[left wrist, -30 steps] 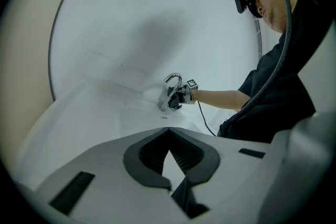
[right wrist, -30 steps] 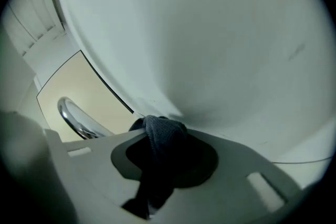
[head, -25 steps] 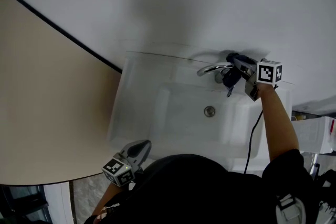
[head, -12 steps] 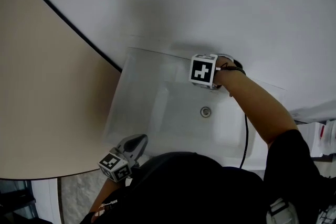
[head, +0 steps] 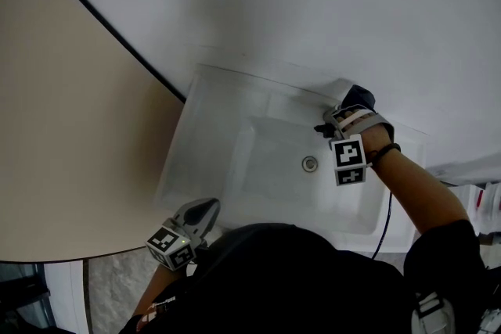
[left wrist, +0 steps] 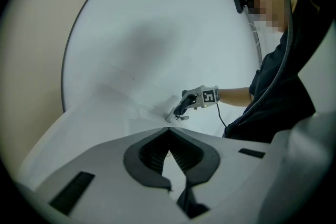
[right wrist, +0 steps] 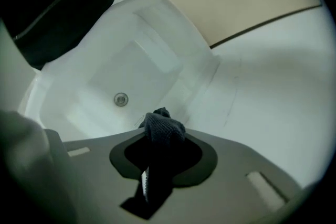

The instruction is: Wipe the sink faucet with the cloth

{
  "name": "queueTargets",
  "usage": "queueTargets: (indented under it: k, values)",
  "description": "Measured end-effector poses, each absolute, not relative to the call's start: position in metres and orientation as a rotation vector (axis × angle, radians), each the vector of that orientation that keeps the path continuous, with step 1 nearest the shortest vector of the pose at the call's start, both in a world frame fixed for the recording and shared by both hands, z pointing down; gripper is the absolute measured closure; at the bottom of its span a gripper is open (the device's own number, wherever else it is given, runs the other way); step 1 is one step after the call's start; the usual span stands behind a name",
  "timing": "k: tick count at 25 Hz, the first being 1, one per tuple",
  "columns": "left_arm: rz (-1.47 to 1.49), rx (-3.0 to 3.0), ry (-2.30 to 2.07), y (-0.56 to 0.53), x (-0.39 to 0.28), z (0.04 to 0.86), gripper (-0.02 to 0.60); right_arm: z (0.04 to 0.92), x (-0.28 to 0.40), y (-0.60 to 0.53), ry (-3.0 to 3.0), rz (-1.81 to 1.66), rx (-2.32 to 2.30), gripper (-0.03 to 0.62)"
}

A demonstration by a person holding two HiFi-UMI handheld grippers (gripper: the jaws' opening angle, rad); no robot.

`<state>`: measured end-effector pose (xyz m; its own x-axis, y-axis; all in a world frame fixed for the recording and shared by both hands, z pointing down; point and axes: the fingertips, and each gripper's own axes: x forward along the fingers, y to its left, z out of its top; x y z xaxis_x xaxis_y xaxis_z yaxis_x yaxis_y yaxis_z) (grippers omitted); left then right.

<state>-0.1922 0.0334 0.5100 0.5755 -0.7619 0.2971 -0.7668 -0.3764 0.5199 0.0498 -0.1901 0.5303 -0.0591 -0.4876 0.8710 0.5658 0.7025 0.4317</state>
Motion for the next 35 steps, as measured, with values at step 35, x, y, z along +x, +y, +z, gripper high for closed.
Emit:
queueTargets:
  k: [35]
  values:
    - [-0.135,2.116,-1.240,0.065,-0.222,0.549,0.581,0.589,0.091,-0.278,-0.905,-0.012,-0.085,0.506]
